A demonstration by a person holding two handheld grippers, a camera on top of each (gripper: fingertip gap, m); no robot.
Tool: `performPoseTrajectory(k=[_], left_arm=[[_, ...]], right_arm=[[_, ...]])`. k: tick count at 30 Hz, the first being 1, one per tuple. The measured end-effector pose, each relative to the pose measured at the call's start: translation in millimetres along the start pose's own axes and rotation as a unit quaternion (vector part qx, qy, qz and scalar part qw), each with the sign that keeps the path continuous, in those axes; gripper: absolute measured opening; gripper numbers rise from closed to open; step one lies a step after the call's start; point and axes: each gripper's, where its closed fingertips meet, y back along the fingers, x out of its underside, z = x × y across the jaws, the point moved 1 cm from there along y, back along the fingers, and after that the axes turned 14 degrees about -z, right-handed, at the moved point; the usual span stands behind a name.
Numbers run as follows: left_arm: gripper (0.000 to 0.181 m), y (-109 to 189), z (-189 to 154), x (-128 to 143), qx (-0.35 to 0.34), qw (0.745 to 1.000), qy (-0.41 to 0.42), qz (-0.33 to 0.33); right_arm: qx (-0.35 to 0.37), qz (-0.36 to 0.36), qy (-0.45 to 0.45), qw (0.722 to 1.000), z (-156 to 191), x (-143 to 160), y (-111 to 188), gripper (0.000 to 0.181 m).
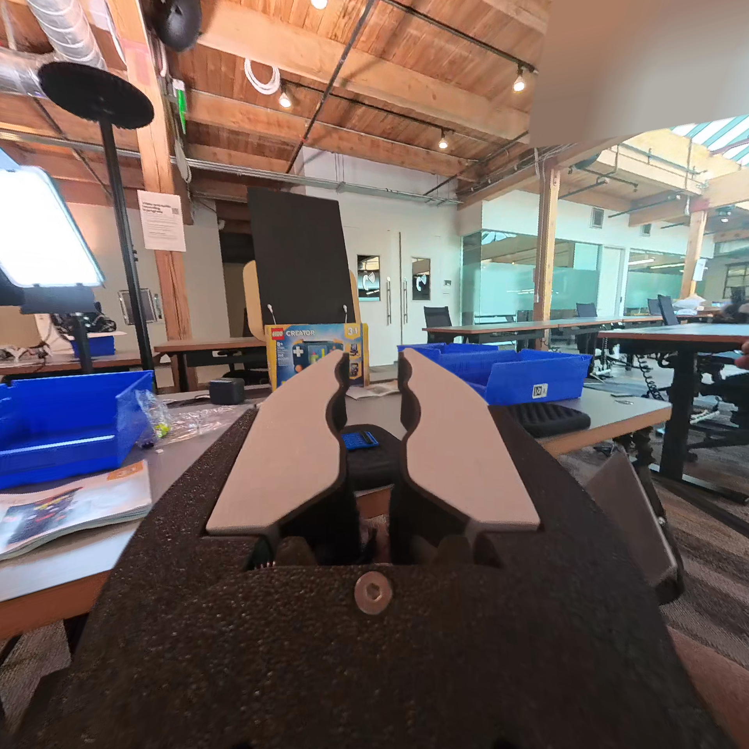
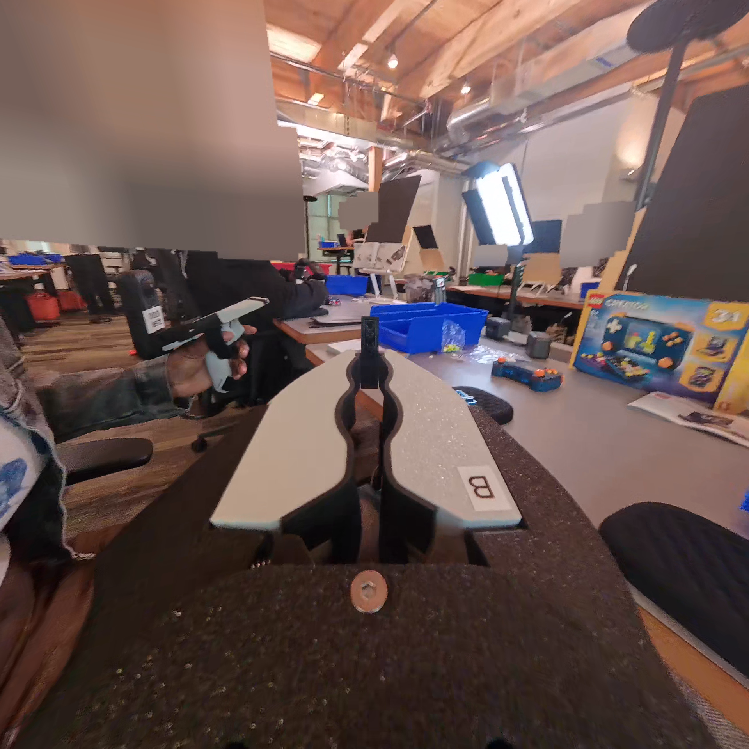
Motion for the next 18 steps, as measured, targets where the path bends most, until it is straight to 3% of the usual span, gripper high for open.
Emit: performPoseTrajectory(k=[4, 9, 14, 18], left_arm=[[0.019, -35.1, 12.3, 39.6, 0.032, 0.999, -0.018, 0.024], [0.020, -92.7, 43.1, 104.5, 0.055, 0.996, -0.033, 0.064], [0.023, -135.5, 43.9, 89.6, 0.082, 0.995, -0.060, 0.009], [0.036, -144.8, 8.7, 70.5, 0.154, 0.987, -0.035, -0.021]], right_arm=[[-0.032, 0.006, -0.050, 0.998, -33.7, 31.4, -26.2, 0.008], [-0.061, 0.007, -0.078, 0.995, -99.8, 73.0, -84.2, 0.007], [-0.101, -0.056, -0.121, 0.986, -120.3, 46.9, -138.8, 0.007], [-0.101, -0.089, -0.217, 0.967, -105.6, 34.4, -165.5, 0.007]])
